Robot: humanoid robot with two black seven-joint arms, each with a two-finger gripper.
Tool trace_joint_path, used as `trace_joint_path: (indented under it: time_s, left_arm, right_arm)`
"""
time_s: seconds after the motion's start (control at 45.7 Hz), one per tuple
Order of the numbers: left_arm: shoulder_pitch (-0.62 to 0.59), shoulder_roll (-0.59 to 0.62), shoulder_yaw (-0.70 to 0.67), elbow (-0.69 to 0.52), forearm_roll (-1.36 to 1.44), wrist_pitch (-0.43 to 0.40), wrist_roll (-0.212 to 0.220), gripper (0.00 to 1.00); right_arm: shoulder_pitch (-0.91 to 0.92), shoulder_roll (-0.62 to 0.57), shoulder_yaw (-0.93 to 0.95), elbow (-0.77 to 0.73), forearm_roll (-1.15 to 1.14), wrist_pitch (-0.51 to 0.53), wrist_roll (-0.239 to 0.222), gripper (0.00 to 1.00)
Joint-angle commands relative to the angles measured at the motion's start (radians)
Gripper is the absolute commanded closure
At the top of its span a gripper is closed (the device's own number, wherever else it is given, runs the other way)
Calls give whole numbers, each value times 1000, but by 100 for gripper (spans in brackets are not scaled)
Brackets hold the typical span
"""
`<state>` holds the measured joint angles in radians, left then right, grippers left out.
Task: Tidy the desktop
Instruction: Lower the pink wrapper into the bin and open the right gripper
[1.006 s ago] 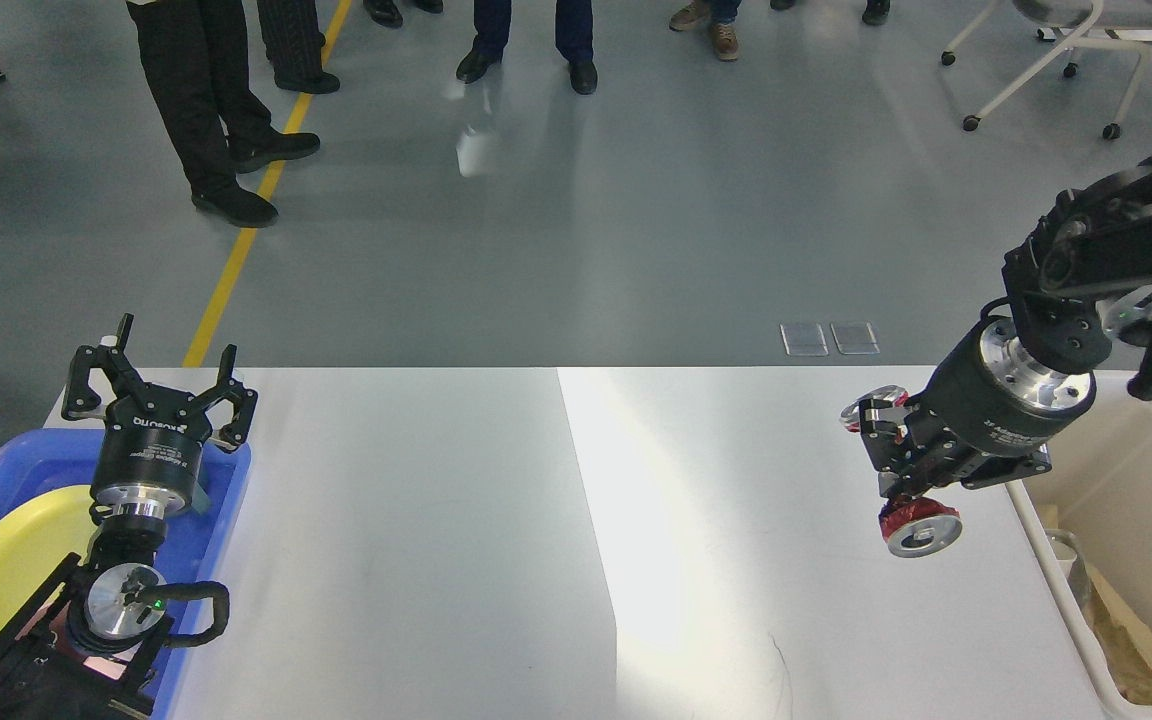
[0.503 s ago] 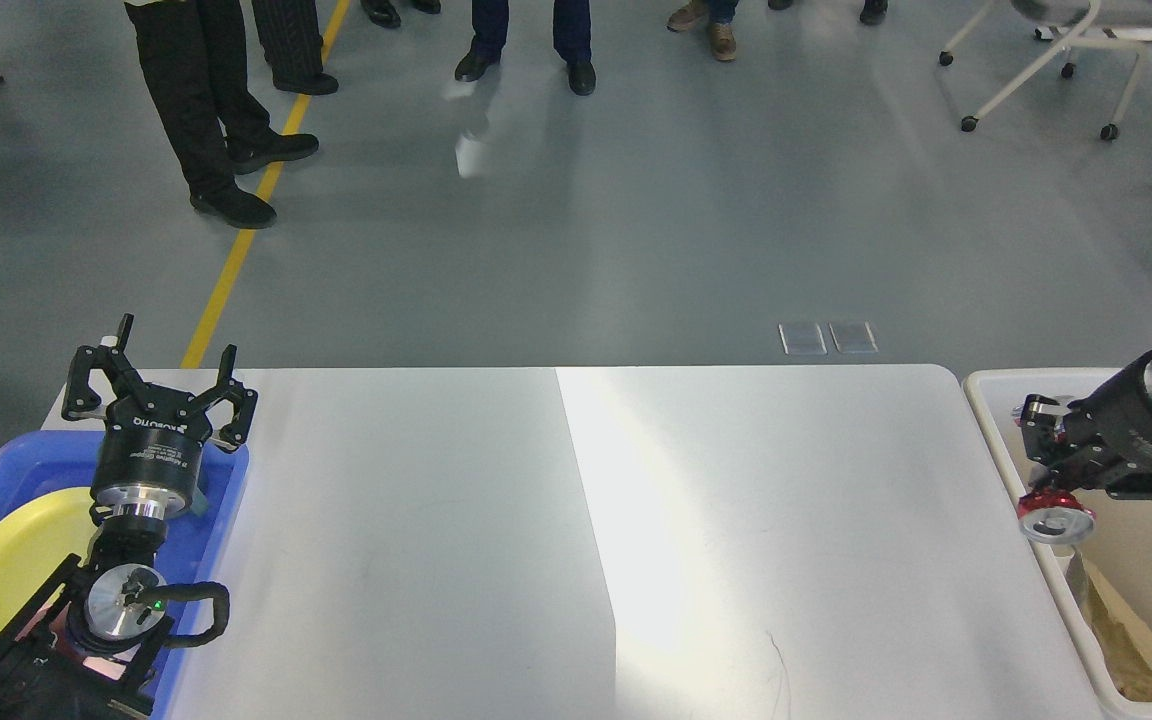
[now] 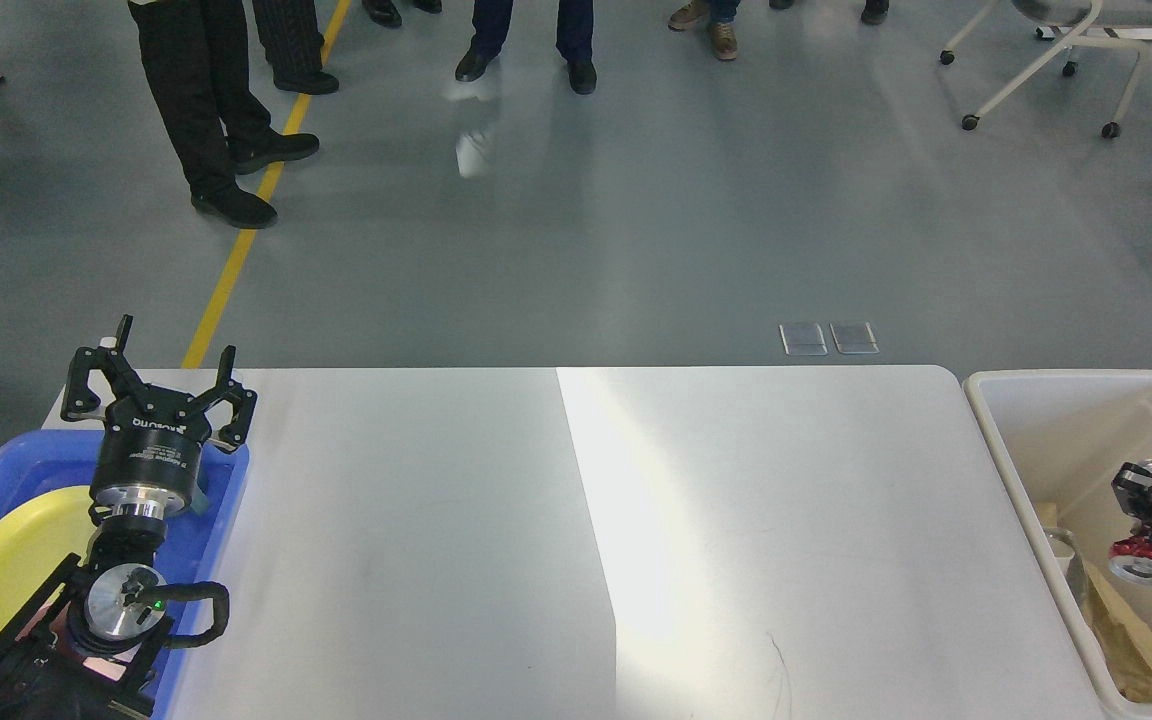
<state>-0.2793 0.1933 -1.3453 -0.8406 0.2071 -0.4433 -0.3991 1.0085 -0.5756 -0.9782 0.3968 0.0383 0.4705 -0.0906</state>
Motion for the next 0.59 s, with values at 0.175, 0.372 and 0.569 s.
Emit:
trace_joint_path:
  time_s: [0.175, 0.372, 0.569]
  left_arm:
    - [-1, 0, 0, 0, 1, 0, 0, 4]
    - [0, 0, 0, 0, 1, 0, 0, 4]
    - [0, 0, 0, 0, 1, 0, 0, 4]
  right_arm:
    - [-278, 98, 160, -121, 11, -397, -9, 100]
    - [-424, 198, 213, -217, 14, -579, -9, 100]
    - [-446, 215, 234, -230, 14, -615, -9, 100]
